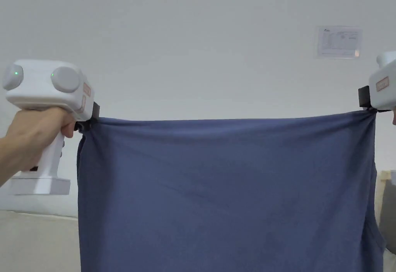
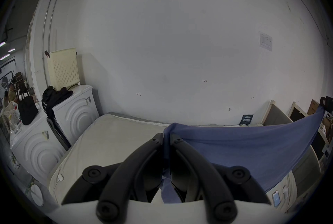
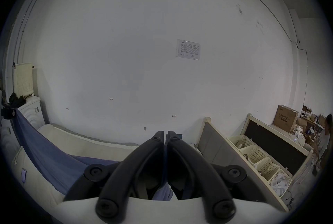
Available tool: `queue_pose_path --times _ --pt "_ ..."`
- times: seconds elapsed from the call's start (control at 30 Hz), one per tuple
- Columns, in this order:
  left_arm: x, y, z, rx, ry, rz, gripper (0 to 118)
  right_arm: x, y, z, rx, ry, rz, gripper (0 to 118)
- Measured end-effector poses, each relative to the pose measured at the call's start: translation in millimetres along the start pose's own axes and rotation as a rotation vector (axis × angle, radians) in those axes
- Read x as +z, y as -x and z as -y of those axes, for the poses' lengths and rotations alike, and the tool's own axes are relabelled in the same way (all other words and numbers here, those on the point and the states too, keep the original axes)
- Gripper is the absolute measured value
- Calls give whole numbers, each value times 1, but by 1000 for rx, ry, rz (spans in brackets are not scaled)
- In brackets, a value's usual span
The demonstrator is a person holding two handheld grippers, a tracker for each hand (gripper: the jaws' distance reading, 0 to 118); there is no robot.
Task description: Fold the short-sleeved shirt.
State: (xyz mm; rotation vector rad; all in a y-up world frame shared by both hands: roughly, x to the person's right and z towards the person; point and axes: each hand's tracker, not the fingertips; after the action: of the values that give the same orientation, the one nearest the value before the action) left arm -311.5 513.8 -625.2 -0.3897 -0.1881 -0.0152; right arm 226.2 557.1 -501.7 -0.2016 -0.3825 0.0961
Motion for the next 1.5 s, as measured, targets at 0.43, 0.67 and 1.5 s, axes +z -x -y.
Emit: queue_pose_path --times 0.43,0.67,1.5 --pt "-119 11 6 21 20 -76 6 -102 40 32 -18 33 1 3" --pt "-163 13 86 -44 112 -94 6 -148 51 124 -20 160 -36 3" --pt "37 35 503 -6 574 0 6 141 17 526 -133 728 -141 3"
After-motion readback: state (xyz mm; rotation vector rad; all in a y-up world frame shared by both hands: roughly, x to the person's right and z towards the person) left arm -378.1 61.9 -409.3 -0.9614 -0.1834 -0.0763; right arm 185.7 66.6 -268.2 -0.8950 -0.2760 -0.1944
